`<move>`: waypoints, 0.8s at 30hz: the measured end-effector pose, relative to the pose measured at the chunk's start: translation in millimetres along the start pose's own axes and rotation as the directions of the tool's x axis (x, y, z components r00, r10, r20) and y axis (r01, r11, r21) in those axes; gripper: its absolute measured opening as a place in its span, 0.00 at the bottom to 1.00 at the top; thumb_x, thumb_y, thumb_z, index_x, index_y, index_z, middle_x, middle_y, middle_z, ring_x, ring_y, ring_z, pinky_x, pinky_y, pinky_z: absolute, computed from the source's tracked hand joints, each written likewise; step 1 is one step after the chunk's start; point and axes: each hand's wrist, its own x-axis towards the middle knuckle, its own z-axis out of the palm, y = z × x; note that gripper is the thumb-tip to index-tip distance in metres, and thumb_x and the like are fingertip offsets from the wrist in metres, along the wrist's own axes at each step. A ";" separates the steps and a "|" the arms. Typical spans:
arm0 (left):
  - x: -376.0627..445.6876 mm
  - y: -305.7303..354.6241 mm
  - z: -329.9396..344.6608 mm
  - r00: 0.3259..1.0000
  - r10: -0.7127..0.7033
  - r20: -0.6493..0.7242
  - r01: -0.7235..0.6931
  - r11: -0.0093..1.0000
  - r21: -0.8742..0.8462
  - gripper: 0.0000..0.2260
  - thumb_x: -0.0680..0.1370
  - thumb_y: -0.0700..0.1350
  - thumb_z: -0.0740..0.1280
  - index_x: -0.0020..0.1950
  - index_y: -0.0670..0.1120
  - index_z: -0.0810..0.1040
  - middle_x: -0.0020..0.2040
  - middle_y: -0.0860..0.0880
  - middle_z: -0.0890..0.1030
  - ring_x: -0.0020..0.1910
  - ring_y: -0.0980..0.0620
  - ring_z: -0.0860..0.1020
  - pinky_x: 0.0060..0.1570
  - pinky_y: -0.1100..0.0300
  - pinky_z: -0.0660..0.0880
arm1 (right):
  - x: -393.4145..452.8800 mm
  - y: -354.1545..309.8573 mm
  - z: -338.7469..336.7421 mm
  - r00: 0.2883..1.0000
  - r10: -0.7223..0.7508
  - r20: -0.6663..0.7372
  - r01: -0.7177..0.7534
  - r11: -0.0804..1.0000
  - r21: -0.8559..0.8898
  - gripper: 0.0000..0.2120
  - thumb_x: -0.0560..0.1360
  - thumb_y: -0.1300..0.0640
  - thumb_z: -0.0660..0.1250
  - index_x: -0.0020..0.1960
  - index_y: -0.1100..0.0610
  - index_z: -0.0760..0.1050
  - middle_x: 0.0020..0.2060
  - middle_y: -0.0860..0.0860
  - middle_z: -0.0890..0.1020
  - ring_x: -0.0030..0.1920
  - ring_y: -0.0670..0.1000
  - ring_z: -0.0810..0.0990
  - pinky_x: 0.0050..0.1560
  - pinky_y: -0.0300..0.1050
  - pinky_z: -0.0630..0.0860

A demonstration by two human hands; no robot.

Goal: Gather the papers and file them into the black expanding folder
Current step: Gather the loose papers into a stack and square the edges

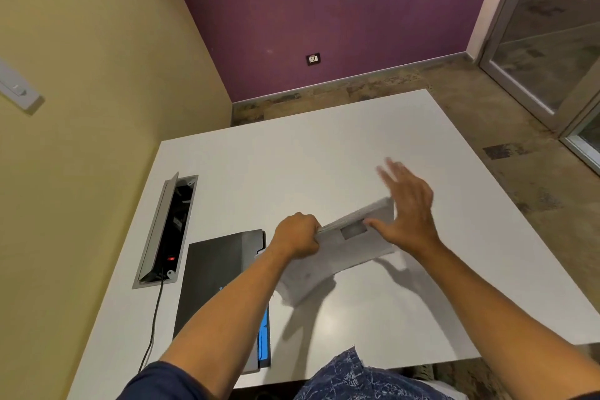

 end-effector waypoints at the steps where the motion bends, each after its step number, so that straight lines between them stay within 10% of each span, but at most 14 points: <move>1: 0.2 3.4 -1.0 1.000 0.011 0.014 -0.012 0.998 0.057 0.14 0.69 0.36 0.66 0.29 0.46 0.64 0.29 0.48 0.70 0.36 0.43 0.74 0.30 0.59 0.63 | 8.3 -5.8 -3.6 0.987 -0.130 0.092 0.136 0.989 -0.064 0.49 0.63 0.45 0.80 0.80 0.51 0.63 0.79 0.50 0.67 0.80 0.53 0.61 0.77 0.56 0.56; 6: 6.9 11.0 -3.3 0.996 0.092 0.015 -0.093 0.962 0.258 0.10 0.70 0.39 0.67 0.47 0.47 0.86 0.42 0.46 0.83 0.45 0.42 0.82 0.39 0.57 0.71 | 28.3 -28.9 3.3 0.685 0.017 0.729 0.214 0.951 -0.224 0.22 0.71 0.47 0.74 0.64 0.44 0.78 0.56 0.44 0.85 0.56 0.50 0.83 0.59 0.49 0.76; 14: 6.6 2.9 -9.1 0.980 0.158 0.118 -0.184 0.948 0.259 0.03 0.69 0.39 0.67 0.37 0.46 0.77 0.31 0.50 0.74 0.36 0.45 0.76 0.31 0.60 0.66 | 20.5 -32.5 -4.4 0.678 0.117 0.726 0.107 0.961 -0.256 0.07 0.73 0.57 0.66 0.38 0.48 0.76 0.36 0.49 0.83 0.37 0.53 0.76 0.42 0.47 0.75; 24: 8.8 -4.1 4.4 0.980 0.125 0.154 -0.159 0.960 0.232 0.07 0.76 0.46 0.71 0.47 0.42 0.81 0.42 0.45 0.80 0.42 0.44 0.78 0.39 0.56 0.73 | 11.1 -18.7 -1.0 0.623 0.169 0.764 0.091 0.954 -0.285 0.06 0.71 0.59 0.65 0.42 0.48 0.77 0.36 0.45 0.80 0.39 0.52 0.78 0.40 0.46 0.72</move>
